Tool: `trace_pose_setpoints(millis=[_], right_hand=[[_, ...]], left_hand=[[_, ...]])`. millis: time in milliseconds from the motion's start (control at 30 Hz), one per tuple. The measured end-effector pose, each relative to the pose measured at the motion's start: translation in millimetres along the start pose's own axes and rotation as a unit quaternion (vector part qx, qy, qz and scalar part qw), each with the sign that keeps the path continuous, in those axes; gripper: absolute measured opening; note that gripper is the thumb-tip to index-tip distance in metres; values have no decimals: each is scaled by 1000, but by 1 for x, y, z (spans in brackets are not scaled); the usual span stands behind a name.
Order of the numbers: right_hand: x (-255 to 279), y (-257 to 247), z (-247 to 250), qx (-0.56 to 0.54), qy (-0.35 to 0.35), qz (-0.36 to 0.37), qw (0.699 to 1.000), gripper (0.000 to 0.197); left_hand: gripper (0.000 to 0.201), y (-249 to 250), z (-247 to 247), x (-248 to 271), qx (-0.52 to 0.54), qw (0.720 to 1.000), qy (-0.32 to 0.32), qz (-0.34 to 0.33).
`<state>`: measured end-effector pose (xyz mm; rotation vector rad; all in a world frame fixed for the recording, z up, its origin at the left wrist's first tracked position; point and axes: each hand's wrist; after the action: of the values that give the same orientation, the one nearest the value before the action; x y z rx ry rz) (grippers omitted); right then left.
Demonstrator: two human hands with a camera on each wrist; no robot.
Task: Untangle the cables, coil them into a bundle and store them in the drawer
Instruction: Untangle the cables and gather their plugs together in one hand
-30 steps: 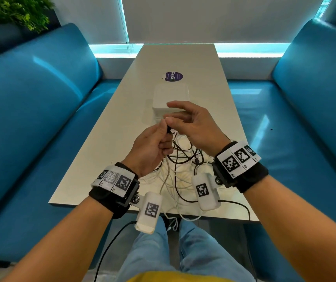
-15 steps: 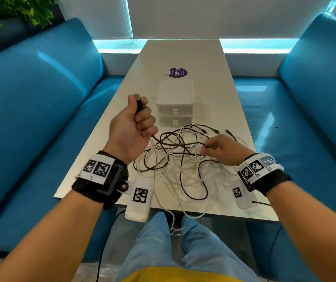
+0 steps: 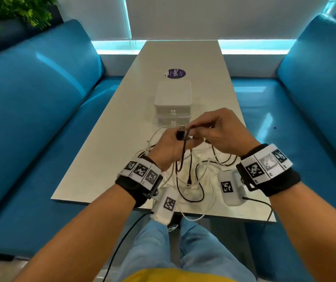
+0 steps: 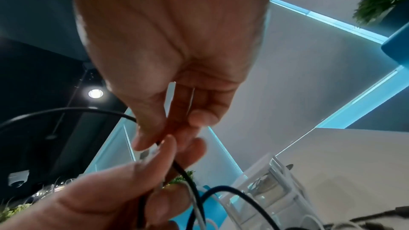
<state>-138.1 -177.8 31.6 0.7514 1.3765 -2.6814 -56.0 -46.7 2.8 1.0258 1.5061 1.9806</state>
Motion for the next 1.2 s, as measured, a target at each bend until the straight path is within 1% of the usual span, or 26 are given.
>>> trace_pose_setpoints(millis=[67, 100, 133, 167, 200, 233, 267, 300, 367, 433, 533, 633, 700, 800, 833, 867, 900, 967, 1000, 1033, 1067, 1100, 1133, 1167, 1200], right_hand=[[4, 6, 0, -5, 30, 0, 1000, 16], [7, 11, -1, 6, 28, -3, 1000, 23], [9, 17, -3, 19, 0, -13, 1000, 31], [11, 23, -5, 23, -54, -27, 998, 38], [12, 29, -9, 18, -116, -40, 992, 38], [14, 36, -13, 22, -169, -51, 984, 32], [16, 43, -18, 42, -199, -59, 977, 24], [18, 52, -20, 69, -200, -69, 975, 20], [22, 69, -19, 101, -153, -101, 978, 24], [28, 84, -12, 125, -106, -147, 975, 25], [37, 98, -3, 199, -98, -218, 951, 26], [40, 105, -2, 252, -72, -270, 926, 28], [36, 105, -3, 293, -47, -298, 907, 30], [30, 96, -6, 326, -25, -315, 891, 30], [27, 91, -8, 336, -23, -307, 890, 30], [24, 85, -12, 337, -24, -285, 897, 31], [21, 77, -17, 329, -29, -243, 912, 36], [13, 54, -33, 277, -44, -134, 950, 49], [8, 42, -41, 249, -64, -90, 962, 56], [3, 33, -48, 228, -92, -68, 967, 62], [-3, 26, -54, 215, -118, -54, 968, 63], [-7, 23, -58, 198, -137, -43, 970, 58], [-11, 20, -62, 185, -146, -25, 972, 44], [-13, 21, -63, 176, -142, -13, 974, 23], [-14, 22, -62, 160, -130, -6, 978, 6]], left_hand=[[15, -3, -2, -2, -14, 999, 27, -21], [17, -5, 0, -3, -16, 999, 31, -22], [20, -8, 3, -3, -1, 1000, 28, -12], [22, -11, 6, -4, 34, 999, 17, 4], [23, -13, 11, -3, 78, 997, 1, 17], [25, -15, 16, -3, 122, 992, -12, 27], [26, -16, 21, -3, 162, 986, -18, 32], [27, -17, 28, -2, 197, 980, -16, 34], [30, -18, 44, 0, 255, 966, 11, 36], [30, -22, 65, 1, 293, 954, 56, 39], [28, -34, 91, 3, 310, 943, 112, 38], [29, -43, 100, 3, 332, 934, 125, 36], [29, -42, 103, 4, 370, 920, 123, 21], [29, -40, 108, 7, 413, 904, 114, -3], [30, -39, 108, 8, 414, 904, 107, -6], [31, -37, 107, 10, 408, 908, 98, -7], [32, -36, 103, 11, 398, 913, 88, -5], [36, -32, 93, 12, 376, 925, 62, 0], [39, -29, 87, 12, 369, 928, 46, 1], [41, -26, 81, 12, 363, 931, 30, -1], [43, -22, 77, 13, 360, 933, 15, -4], [43, -20, 74, 13, 359, 933, 1, -9], [41, -18, 73, 14, 361, 932, -10, -14], [39, -17, 72, 15, 361, 932, -20, -18], [36, -18, 73, 16, 358, 933, -27, -22]])
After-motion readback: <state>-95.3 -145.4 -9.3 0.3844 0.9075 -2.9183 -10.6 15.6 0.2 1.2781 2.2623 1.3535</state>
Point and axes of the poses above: each hand's wrist, its own x-axis away from the middle knuckle, its own z-axis out of the back of the hand, y = z × x, and after that the axes turned 12 degrees about z, right-handed
